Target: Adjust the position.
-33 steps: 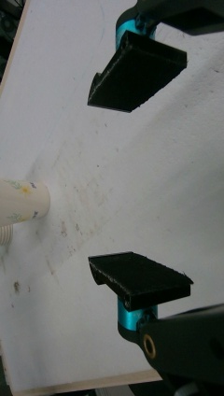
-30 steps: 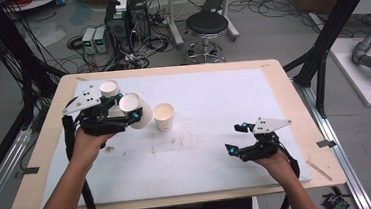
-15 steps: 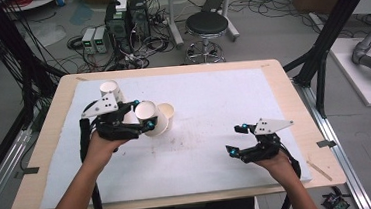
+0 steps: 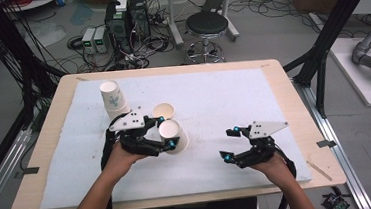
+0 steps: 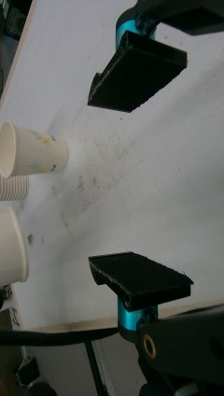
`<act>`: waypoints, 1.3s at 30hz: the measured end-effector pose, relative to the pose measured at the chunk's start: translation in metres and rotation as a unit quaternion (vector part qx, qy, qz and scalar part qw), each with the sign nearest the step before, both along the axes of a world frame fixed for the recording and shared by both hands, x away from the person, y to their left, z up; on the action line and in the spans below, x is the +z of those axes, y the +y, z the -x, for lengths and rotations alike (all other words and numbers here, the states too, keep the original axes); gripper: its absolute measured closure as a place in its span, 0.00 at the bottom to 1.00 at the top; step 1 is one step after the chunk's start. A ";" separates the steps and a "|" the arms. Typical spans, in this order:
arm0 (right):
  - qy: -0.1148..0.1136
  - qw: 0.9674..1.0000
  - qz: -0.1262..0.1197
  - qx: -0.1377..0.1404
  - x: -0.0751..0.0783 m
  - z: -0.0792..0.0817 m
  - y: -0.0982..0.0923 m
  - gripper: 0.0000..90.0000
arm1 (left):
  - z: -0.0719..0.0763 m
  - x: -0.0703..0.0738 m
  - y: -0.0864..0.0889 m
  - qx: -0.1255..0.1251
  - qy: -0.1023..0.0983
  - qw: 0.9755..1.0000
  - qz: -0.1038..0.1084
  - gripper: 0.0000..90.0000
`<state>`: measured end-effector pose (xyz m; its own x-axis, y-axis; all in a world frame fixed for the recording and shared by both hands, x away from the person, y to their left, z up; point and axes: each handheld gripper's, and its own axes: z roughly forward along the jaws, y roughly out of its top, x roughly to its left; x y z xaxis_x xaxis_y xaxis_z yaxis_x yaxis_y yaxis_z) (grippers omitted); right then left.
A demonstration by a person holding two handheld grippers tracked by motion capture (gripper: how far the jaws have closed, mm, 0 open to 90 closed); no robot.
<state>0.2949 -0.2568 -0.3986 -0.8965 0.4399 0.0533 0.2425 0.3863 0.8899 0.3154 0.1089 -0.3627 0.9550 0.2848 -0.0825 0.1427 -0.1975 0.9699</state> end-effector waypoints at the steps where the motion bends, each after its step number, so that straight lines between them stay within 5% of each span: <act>1: 0.001 1.000 -0.001 0.002 0.000 0.000 0.001 0.23 | 0.001 -0.001 -0.003 -0.005 0.002 1.000 -0.001 0.38; 20: 0.004 0.997 -0.011 0.075 0.002 0.004 0.028 0.23 | 0.004 -0.006 -0.035 -0.081 0.010 0.997 -0.004 0.38; 39: 0.013 0.991 -0.036 0.127 0.003 0.003 0.048 0.23 | 0.005 -0.011 -0.051 -0.119 0.020 0.993 0.014 0.39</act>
<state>0.2914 -0.2093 -0.3960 -0.9757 0.1944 0.1013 0.1692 0.3742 0.9118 0.3105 0.0582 -0.3741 0.9908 0.0480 -0.1263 0.1335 -0.2024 0.9702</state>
